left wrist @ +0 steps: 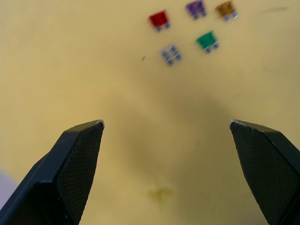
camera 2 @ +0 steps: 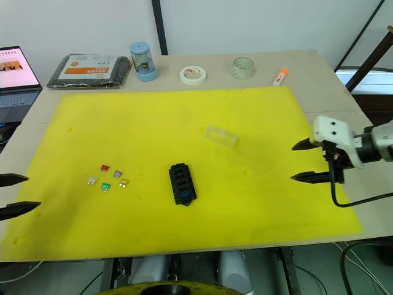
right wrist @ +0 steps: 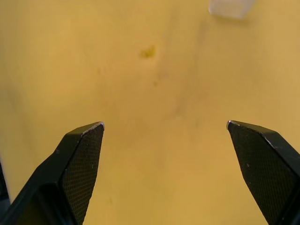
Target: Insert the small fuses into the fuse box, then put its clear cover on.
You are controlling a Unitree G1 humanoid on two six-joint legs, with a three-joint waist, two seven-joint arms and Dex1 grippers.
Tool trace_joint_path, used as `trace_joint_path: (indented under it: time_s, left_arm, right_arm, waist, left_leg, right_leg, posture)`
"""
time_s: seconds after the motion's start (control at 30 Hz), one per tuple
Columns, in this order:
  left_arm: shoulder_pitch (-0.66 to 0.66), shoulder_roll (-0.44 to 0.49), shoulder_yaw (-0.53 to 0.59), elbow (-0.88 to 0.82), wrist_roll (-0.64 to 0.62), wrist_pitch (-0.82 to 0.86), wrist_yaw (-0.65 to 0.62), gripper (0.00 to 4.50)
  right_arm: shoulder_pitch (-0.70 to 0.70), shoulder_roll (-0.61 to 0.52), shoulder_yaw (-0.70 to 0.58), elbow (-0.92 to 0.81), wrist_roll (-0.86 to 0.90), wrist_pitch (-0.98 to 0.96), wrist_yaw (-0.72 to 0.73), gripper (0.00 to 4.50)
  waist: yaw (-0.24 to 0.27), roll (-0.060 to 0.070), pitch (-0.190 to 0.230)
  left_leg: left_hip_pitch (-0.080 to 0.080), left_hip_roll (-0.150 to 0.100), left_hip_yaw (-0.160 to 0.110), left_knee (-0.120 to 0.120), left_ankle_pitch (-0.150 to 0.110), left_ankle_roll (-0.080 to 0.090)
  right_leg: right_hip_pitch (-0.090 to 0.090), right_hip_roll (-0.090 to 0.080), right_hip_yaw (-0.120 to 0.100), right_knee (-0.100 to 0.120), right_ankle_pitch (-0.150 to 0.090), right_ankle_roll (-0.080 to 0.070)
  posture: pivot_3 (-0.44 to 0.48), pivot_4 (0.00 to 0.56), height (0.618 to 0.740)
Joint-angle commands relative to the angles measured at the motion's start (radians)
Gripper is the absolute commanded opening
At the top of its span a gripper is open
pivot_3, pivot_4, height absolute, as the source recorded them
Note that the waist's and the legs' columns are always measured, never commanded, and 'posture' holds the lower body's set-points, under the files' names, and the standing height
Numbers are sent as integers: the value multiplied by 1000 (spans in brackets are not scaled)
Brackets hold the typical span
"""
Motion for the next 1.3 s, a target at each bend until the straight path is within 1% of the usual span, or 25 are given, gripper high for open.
trace_joint_path:
  time_s: [0.03,0.17,0.27,0.5,0.57,0.7,0.77,0.9,1.03,1.2,1.3]
  left_arm:
    - [-7,5,30,62,19,-61,-16,4500]
    - [-32,17,7,139,43,-124,-14,4500]
    - [-45,21,-9,173,62,-167,-13,4500]
    - [-103,-3,-63,129,22,-138,-8,4500]
    - [-133,-8,-95,117,5,-121,-7,4500]
    - [-162,-27,-172,15,-59,-24,-12,4500]
    - [-171,-30,-205,-26,-101,51,-17,4500]
    - [-210,-37,-279,-46,-189,212,-27,4500]
    - [-267,-33,-332,30,-247,349,-39,4500]
    - [-364,-27,-378,163,-310,518,-52,4500]
    - [-420,-34,-398,220,-329,582,-48,4500]
  right_arm:
    - [13,-31,-52,63,-31,-55,-6,4464]
    - [48,-29,-63,114,-64,-105,-30,4464]
    - [48,-14,-62,100,-57,-97,-40,4464]
    - [-29,24,-41,72,-47,-65,-55,4464]
    - [-61,45,-31,40,-31,-34,-54,4464]
    - [-148,125,5,-97,28,66,-73,4464]
    - [-199,174,34,-177,62,127,-86,4464]
    - [-308,282,120,-319,123,236,-111,4464]
    - [-422,420,248,-380,114,275,-137,4464]
    - [-518,555,362,-355,71,255,-150,4464]
    - [-546,603,397,-329,48,228,-149,4464]
  waist:
    - [0,0,0]
    - [0,0,0]
    - [-1,1,0]
    - [-2,1,0]
    - [-2,2,0]
    - [-2,1,0]
    - [-4,1,0]
    - [-2,1,0]
    - [-2,0,-1]
    - [0,-1,-1]
    - [1,-2,-2]
  left_leg:
    - [0,0,0,0,0,0]
    - [0,0,1,0,0,0]
    - [0,0,1,0,0,0]
    - [-1,1,1,0,0,0]
    - [0,1,1,0,0,0]
    - [0,1,1,0,0,0]
    - [0,1,1,0,0,0]
    - [-1,1,1,0,2,-3]
    - [-1,1,1,0,1,-2]
    - [-2,-1,0,0,3,-4]
    - [-3,-1,0,1,3,-5]
  right_leg:
    - [0,0,0,0,0,0]
    - [-1,0,0,0,0,0]
    - [-1,-1,0,1,0,0]
    - [-2,0,0,2,1,2]
    - [-2,-1,0,2,1,2]
    - [-1,-1,0,2,2,3]
    - [-2,0,1,3,2,3]
    - [-2,0,1,3,2,3]
    - [-2,0,1,3,2,3]
    - [-2,1,1,5,2,3]
    - [-2,1,0,5,2,3]
  posture:
    - [0,150,740]
    - [0,150,740]
    - [0,150,740]
    - [0,150,740]
    - [0,150,740]
    - [0,150,740]
    - [0,150,740]
    - [0,150,740]
    - [0,150,740]
    - [0,150,740]
    - [0,150,740]
